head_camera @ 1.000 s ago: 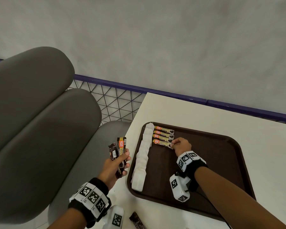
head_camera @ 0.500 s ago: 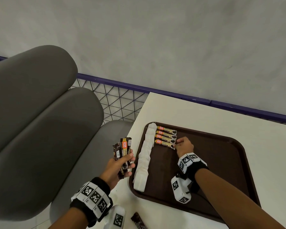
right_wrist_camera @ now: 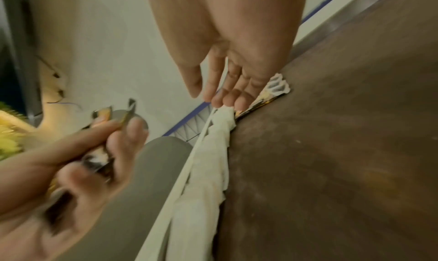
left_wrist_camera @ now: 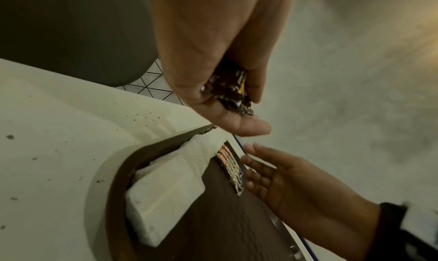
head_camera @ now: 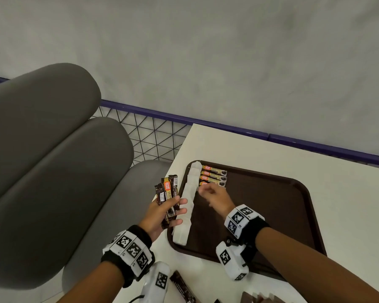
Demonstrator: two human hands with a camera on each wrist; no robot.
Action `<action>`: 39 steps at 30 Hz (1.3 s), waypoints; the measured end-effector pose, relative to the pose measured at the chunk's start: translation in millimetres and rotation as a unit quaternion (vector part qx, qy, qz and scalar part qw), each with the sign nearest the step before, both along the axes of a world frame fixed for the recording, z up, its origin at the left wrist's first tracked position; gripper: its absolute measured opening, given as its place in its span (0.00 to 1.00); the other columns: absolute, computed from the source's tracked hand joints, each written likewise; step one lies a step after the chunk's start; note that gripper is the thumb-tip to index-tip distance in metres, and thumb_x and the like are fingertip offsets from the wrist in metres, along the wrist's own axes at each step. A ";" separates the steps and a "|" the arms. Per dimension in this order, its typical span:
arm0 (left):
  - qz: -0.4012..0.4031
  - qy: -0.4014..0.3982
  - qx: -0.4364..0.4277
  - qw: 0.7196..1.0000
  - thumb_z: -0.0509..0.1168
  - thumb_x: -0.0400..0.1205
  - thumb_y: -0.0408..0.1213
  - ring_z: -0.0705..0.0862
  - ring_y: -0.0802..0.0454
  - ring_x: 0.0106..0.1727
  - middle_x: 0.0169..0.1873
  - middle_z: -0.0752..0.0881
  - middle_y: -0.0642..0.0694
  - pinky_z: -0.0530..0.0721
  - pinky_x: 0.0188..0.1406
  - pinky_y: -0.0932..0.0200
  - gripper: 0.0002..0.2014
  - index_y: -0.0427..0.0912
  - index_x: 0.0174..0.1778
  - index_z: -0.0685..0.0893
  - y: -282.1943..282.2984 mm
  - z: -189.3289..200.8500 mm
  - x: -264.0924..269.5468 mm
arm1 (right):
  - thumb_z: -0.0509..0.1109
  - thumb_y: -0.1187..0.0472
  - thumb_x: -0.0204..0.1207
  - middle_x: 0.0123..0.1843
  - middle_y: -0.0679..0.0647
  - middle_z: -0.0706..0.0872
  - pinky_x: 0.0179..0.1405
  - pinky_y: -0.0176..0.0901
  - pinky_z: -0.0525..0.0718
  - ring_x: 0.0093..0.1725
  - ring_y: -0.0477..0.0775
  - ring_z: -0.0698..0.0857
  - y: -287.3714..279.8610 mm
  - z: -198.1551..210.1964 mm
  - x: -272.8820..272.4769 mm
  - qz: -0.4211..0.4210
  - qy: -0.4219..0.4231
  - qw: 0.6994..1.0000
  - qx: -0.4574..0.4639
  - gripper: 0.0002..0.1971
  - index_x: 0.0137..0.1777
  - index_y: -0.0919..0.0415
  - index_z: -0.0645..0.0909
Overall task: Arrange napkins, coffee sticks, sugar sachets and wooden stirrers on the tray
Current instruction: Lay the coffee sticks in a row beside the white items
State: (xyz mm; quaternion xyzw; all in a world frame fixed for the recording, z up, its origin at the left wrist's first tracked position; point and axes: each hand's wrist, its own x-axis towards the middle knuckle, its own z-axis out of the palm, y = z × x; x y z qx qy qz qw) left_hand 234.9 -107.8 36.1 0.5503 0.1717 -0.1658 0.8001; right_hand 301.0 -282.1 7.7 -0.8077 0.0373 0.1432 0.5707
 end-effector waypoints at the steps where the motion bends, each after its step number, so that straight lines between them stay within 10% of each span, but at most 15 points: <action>1: -0.006 -0.003 0.001 1.000 0.64 0.82 0.38 0.89 0.54 0.40 0.51 0.90 0.42 0.86 0.29 0.61 0.14 0.46 0.63 0.78 -1.7 1.3 -0.9 | 0.65 0.60 0.79 0.49 0.44 0.82 0.41 0.28 0.74 0.50 0.44 0.79 7.6 6.1 -5.1 0.047 0.005 0.999 0.006 0.07 0.54 0.57 0.83; 6: -0.022 -0.004 0.006 1.000 0.65 0.82 0.40 0.88 0.54 0.39 0.43 0.91 0.45 0.83 0.28 0.63 0.11 0.47 0.60 0.81 -9.0 7.6 -5.6 | 0.54 0.58 0.85 0.50 0.45 0.81 0.35 0.19 0.76 0.42 0.36 0.81 32.0 25.5 -26.7 0.124 0.057 0.987 0.079 0.17 0.67 0.63 0.76; 15: -0.061 0.004 0.004 0.998 0.63 0.83 0.39 0.89 0.46 0.52 0.55 0.88 0.37 0.89 0.37 0.54 0.13 0.43 0.62 0.81 -3.9 13.4 -11.7 | 0.65 0.61 0.79 0.43 0.51 0.84 0.47 0.37 0.80 0.45 0.47 0.83 23.7 33.2 -33.8 0.080 0.032 0.990 0.115 0.08 0.54 0.64 0.79; 19: -0.011 0.002 0.026 1.000 0.65 0.82 0.36 0.86 0.42 0.55 0.57 0.85 0.36 0.91 0.39 0.51 0.12 0.38 0.61 0.79 -0.8 11.6 -8.1 | 0.66 0.62 0.79 0.46 0.55 0.83 0.39 0.30 0.81 0.43 0.45 0.83 17.8 33.6 -36.1 0.041 -0.001 0.993 0.110 0.04 0.48 0.61 0.73; 25: 0.037 -0.003 0.071 0.997 0.65 0.82 0.35 0.83 0.52 0.35 0.41 0.85 0.42 0.83 0.24 0.62 0.03 0.42 0.48 0.78 3.3 11.4 -4.0 | 0.68 0.63 0.77 0.43 0.55 0.80 0.51 0.50 0.81 0.45 0.51 0.79 10.4 33.8 -34.0 0.036 -0.051 0.996 0.057 0.10 0.39 0.55 0.69; 29: 0.037 -0.006 0.073 0.997 0.67 0.81 0.36 0.74 0.58 0.21 0.32 0.83 0.46 0.70 0.16 0.69 0.03 0.44 0.44 0.79 2.6 14.3 -2.5 | 0.69 0.66 0.74 0.36 0.49 0.77 0.38 0.31 0.76 0.36 0.48 0.76 4.6 30.1 -37.5 0.086 -0.124 0.988 0.006 0.12 0.38 0.52 0.69; 35: 0.053 -0.016 0.118 0.992 0.71 0.78 0.39 0.73 0.59 0.17 0.43 0.91 0.40 0.70 0.14 0.69 0.06 0.42 0.47 0.83 0.4 11.5 2.0 | 0.72 0.63 0.73 0.41 0.49 0.79 0.44 0.40 0.78 0.41 0.47 0.77 -1.9 24.0 -39.1 0.119 -0.167 0.976 -0.066 0.09 0.43 0.53 0.74; 39: 0.042 -0.027 0.159 0.986 0.73 0.75 0.35 0.72 0.61 0.15 0.30 0.85 0.47 0.68 0.13 0.69 0.08 0.38 0.46 0.83 0.0 10.6 5.0 | 0.72 0.64 0.73 0.42 0.45 0.78 0.45 0.35 0.76 0.42 0.46 0.76 -7.2 24.2 -39.0 0.125 -0.175 0.975 -0.052 0.08 0.46 0.56 0.76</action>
